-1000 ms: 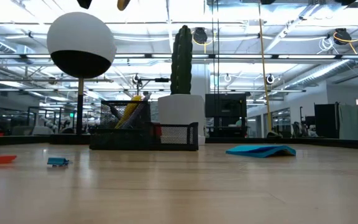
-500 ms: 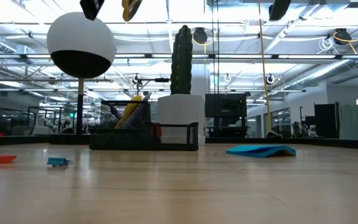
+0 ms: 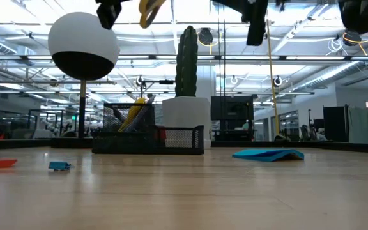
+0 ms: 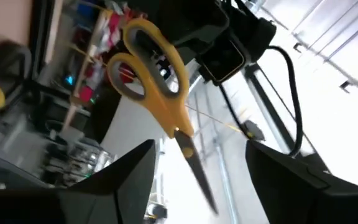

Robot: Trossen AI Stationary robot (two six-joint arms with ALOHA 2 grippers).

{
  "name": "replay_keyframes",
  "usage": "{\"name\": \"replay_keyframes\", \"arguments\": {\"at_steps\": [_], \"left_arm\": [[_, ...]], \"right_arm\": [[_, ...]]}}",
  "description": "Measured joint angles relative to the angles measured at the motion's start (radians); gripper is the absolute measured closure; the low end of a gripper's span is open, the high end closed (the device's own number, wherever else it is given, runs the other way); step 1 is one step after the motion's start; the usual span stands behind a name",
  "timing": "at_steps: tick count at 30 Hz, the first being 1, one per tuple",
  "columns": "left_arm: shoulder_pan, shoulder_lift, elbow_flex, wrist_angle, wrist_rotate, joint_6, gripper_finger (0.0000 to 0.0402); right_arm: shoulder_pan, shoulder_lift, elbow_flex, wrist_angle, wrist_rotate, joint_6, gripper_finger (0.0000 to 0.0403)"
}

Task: Pick and place office supplies into organizer
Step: Put the scissor into the desk organizer

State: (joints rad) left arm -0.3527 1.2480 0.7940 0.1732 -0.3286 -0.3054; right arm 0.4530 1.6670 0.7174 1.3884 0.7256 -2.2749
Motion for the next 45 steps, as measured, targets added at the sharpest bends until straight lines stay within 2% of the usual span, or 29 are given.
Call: {"name": "replay_keyframes", "arguments": {"at_steps": [6,10,15,25,32,45], "left_arm": [[0.038,0.049,0.0,0.05,0.064,-0.005,0.0386],[0.056,0.071,0.0,0.056,0.068,-0.012,0.0389],[0.067,0.075,0.0,0.067,0.093,-0.022,0.0389],[0.065,0.093,0.0,0.039,0.011,-0.046,0.0389],[0.094,0.169,0.001,0.064,0.023,-0.084,0.0389],[0.087,0.26,0.132,-0.024,0.032,-0.066,0.0389]], "right_arm": [[-0.007,0.021,0.005,0.022,-0.102,0.013,0.0164],[-0.009,0.02,0.009,0.018,-0.095,0.062,0.0175],[-0.03,0.021,0.009,-0.069,-0.084,0.127,0.018],[-0.091,0.02,0.009,-0.161,-0.041,0.202,0.0178],[-0.108,0.02,0.009,-0.206,-0.045,0.251,0.0178],[-0.152,0.02,0.009,-0.291,-0.052,0.356,0.0183]]}}
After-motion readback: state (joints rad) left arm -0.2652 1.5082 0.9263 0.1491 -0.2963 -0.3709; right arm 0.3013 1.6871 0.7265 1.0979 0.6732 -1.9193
